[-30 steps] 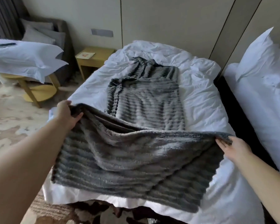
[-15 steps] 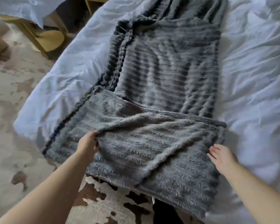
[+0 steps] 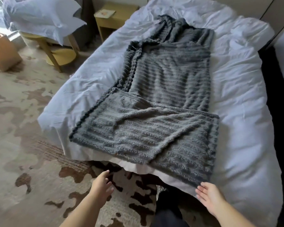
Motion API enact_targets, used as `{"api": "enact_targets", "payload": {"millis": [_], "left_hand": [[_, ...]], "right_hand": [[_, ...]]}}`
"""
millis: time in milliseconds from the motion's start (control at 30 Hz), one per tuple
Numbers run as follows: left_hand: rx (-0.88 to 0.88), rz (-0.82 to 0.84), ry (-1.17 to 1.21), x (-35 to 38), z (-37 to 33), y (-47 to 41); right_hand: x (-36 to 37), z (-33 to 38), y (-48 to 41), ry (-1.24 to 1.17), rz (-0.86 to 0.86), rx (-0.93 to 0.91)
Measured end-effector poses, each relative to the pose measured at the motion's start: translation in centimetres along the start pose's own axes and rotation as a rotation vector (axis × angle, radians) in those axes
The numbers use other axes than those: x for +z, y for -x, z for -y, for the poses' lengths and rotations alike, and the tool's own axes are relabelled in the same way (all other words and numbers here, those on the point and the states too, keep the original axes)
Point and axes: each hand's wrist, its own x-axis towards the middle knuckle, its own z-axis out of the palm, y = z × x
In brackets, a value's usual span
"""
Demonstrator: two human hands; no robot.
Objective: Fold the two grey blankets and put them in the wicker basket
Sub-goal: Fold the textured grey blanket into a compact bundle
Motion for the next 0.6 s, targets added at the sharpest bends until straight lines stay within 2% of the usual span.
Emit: {"api": "enact_targets", "payload": {"millis": [200, 367, 500, 600], "left_hand": [[-0.017, 0.014, 0.037, -4.8, -0.8, 0.8], [-0.039, 0.022, 0.075, -2.2, -3.6, -3.0], [-0.085, -0.001, 0.180, 1.6, -6.1, -8.1], [-0.088, -0.047, 0.334, 3.6, -8.4, -11.8]], "right_hand": [[0.3, -5.6, 2.9, -0.024, 0.053, 0.101], [2.4, -5.2, 1.1, -0.156, 0.019, 0.169], [4.7, -4.3, -3.1, -0.419, -0.024, 0.288], [6.0, -3.0, -5.7, -0.620, -0.090, 0.285]]}}
